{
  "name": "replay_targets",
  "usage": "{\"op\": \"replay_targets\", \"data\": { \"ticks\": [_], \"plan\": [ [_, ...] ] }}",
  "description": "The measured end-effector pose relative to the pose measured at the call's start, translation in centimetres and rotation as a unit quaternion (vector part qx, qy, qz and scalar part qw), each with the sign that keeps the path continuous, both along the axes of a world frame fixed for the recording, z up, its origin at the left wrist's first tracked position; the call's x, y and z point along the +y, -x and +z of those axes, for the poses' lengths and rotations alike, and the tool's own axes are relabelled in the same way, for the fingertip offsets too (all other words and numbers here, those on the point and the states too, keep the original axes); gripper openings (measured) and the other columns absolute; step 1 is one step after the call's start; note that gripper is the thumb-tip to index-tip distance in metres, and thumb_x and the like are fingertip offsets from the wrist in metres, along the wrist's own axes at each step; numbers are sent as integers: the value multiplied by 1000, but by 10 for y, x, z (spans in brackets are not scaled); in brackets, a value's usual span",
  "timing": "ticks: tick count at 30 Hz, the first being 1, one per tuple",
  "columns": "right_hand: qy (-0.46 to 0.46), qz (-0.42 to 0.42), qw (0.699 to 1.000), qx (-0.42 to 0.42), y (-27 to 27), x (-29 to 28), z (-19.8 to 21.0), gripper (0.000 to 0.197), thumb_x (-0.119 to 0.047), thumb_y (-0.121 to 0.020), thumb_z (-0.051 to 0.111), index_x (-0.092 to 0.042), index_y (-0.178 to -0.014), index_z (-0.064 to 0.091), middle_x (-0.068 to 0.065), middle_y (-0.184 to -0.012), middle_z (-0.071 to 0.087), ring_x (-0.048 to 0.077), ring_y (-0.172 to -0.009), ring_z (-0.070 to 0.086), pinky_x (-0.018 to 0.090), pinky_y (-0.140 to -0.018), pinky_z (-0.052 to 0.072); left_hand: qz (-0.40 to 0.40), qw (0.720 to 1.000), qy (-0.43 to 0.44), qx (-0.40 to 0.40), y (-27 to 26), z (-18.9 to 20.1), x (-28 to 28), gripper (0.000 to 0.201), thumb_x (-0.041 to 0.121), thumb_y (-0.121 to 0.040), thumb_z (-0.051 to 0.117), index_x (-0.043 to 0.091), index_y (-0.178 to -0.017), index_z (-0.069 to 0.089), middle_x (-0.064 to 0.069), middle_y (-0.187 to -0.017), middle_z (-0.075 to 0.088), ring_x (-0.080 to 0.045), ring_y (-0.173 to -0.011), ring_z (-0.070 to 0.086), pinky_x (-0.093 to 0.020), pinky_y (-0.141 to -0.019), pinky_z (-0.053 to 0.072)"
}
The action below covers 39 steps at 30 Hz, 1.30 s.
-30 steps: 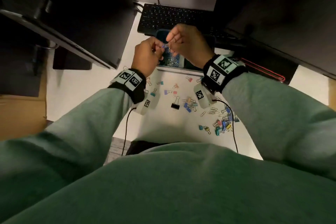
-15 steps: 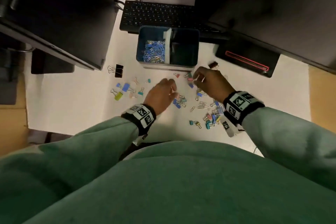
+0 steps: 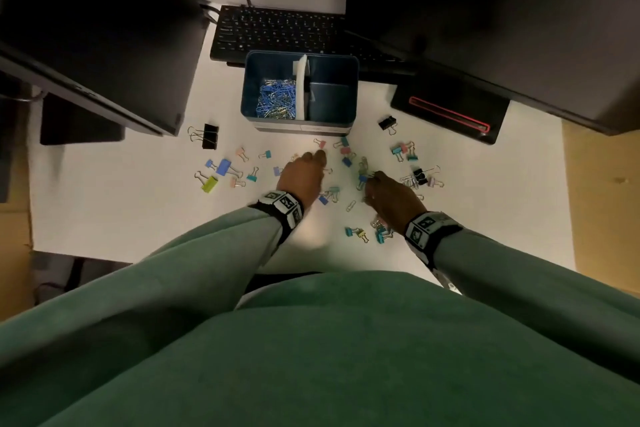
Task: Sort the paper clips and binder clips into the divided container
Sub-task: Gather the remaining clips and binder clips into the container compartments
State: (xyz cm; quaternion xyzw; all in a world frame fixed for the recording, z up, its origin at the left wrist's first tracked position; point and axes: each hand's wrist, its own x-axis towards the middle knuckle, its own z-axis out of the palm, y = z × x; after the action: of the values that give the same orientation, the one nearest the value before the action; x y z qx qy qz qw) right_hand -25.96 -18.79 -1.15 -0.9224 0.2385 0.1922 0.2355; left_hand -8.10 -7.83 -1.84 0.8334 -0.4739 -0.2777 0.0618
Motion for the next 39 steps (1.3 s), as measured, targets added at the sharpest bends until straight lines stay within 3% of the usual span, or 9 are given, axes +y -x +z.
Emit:
{"op": "replay_targets", "data": {
  "ticks": [8, 15, 18, 23, 28, 30, 33, 35, 39],
  "plan": [
    [-3, -3, 1000, 23, -15, 2, 1, 26, -12, -96, 44, -4, -120, 51, 14, -120, 54, 33, -100, 60, 37, -82, 47, -40, 997, 63, -16, 13, 2, 31, 40, 38, -82, 69, 9, -104, 54, -8, -93, 57, -25, -79, 53, -34, -69, 47],
    [-114, -110, 987, -30, -10, -11, 6, 15, -18, -95, 52, -9, -107, 55, 6, -95, 62, 27, -83, 59, 31, -70, 43, -62, 998, 27, -18, 7, -6, 37, 29, 22, -82, 66, 10, -105, 54, -10, -96, 57, -28, -83, 55, -33, -68, 41],
    [-273, -237, 928, -93, 0, -23, 7, 5, -8, -93, 56, -7, -98, 54, 11, -86, 69, 22, -70, 67, 35, -63, 56, -64, 997, 32, -32, -6, -7, 44, 29, 14, -79, 61, 11, -108, 57, -11, -97, 57, -29, -83, 55, -33, -68, 43],
    [-422, -389, 801, -167, 12, -42, 6, 24, 6, -93, 50, -3, -114, 56, 16, -82, 66, 27, -67, 69, 33, -61, 59, -90, 993, 65, -42, -2, 4, 34, 41, 22, -79, 69, 15, -117, 57, -13, -108, 55, -29, -96, 53, -40, -82, 43],
    [-518, -496, 669, -195, 4, -44, 11, 23, -7, -95, 39, -3, -87, 61, 10, -69, 55, 27, -63, 61, 40, -66, 57, -179, 983, 33, -35, 17, 3, 12, 25, 11, -74, 73, 9, -97, 61, -15, -88, 56, -34, -79, 56, -37, -70, 45],
    [-451, -477, 730, -190, -2, -45, 8, 23, -19, -98, 45, -6, -84, 57, 7, -65, 55, 22, -56, 57, 35, -60, 51, -153, 987, 44, -37, 13, -1, 7, 28, 1, -70, 68, 6, -97, 62, -18, -85, 55, -36, -77, 56, -37, -67, 46],
    [-194, -308, 923, -121, -4, -44, -2, 19, -30, -96, 56, -12, -93, 53, 2, -70, 59, 17, -58, 57, 24, -57, 41, -177, 980, 64, -60, 22, 1, -12, 38, 11, -80, 66, 15, -118, 60, -18, -114, 59, -36, -100, 57, -42, -86, 46],
    [-100, -216, 965, -106, -4, -41, -8, 24, -29, -91, 63, -12, -104, 53, 0, -87, 60, 19, -72, 60, 23, -64, 41, -219, 971, 50, -81, 32, 1, -27, 43, 25, -89, 60, 25, -131, 50, -17, -130, 52, -34, -118, 50, -44, -95, 42],
    [-35, -138, 987, -74, -7, -38, -18, 24, -28, -92, 61, -13, -109, 54, 5, -108, 61, 25, -90, 64, 32, -76, 51, -196, 976, 26, -88, 31, -11, -30, 41, 33, -94, 53, 30, -135, 49, -14, -141, 45, -31, -127, 43, -44, -103, 35]
  ]
}}
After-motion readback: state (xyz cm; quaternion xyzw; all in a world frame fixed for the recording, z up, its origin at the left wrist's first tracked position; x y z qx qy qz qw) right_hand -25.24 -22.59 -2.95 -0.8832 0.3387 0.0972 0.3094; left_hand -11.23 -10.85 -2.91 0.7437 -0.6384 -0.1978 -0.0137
